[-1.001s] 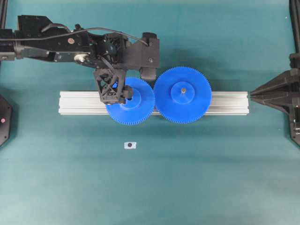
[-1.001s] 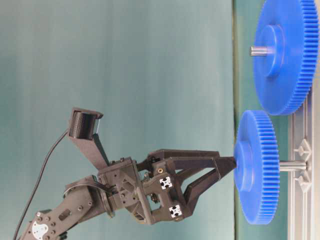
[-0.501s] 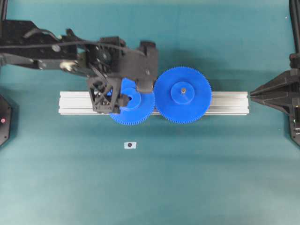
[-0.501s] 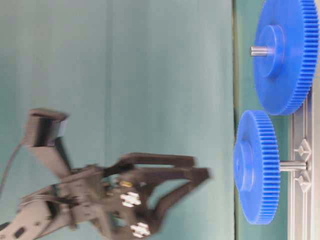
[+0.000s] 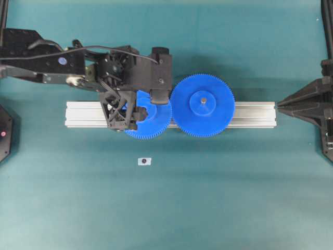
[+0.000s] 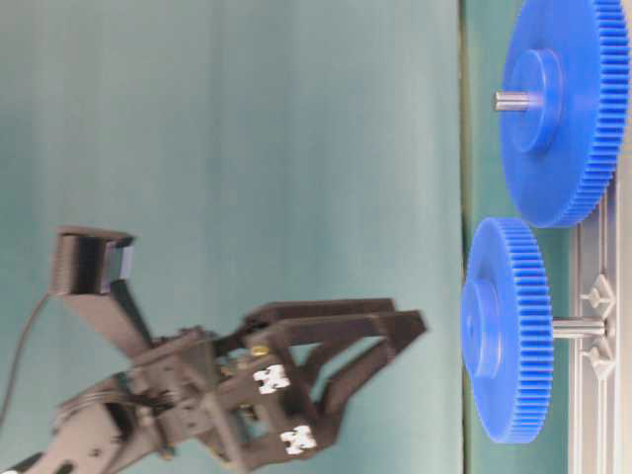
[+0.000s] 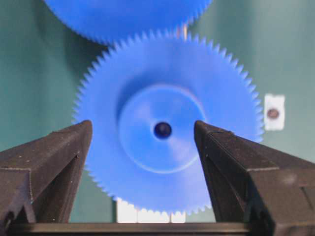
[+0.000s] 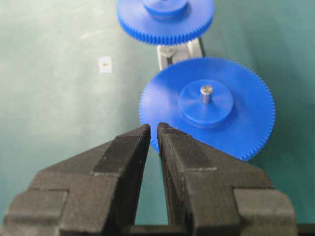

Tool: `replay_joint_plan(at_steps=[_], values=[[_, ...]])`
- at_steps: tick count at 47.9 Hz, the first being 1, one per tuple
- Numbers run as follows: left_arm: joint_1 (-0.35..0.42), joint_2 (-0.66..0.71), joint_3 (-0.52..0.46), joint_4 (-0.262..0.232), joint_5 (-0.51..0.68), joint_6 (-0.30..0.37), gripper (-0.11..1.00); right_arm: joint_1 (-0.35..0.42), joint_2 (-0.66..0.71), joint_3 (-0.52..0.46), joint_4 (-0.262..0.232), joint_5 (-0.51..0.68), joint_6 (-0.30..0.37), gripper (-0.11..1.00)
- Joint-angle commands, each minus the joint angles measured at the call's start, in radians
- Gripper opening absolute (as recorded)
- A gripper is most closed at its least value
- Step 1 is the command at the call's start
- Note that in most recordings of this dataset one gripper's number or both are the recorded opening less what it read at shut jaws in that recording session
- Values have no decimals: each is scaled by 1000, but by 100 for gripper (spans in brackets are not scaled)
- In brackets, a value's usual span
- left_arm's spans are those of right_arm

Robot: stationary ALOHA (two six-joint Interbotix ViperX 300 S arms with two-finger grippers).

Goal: Insert the small gear onto the shaft.
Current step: 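Lower the gear onto the shaft, meshing teeth with the large gear, then open the left gripper and withdraw it to the left side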

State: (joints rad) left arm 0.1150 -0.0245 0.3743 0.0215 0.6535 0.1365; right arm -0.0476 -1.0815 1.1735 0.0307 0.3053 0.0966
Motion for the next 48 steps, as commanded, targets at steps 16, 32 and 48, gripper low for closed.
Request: replay_joint_plan(at_steps=[16, 32, 48], values=[[-12, 38, 38, 2, -100, -35, 80, -2, 6, -9, 2, -8, 9, 27], [-11, -43, 18, 2, -28, -32, 80, -2, 5, -8, 2, -9, 12, 27], [-15, -275, 69, 2, -8, -38, 80, -2, 3, -6, 0, -9, 14, 27]])
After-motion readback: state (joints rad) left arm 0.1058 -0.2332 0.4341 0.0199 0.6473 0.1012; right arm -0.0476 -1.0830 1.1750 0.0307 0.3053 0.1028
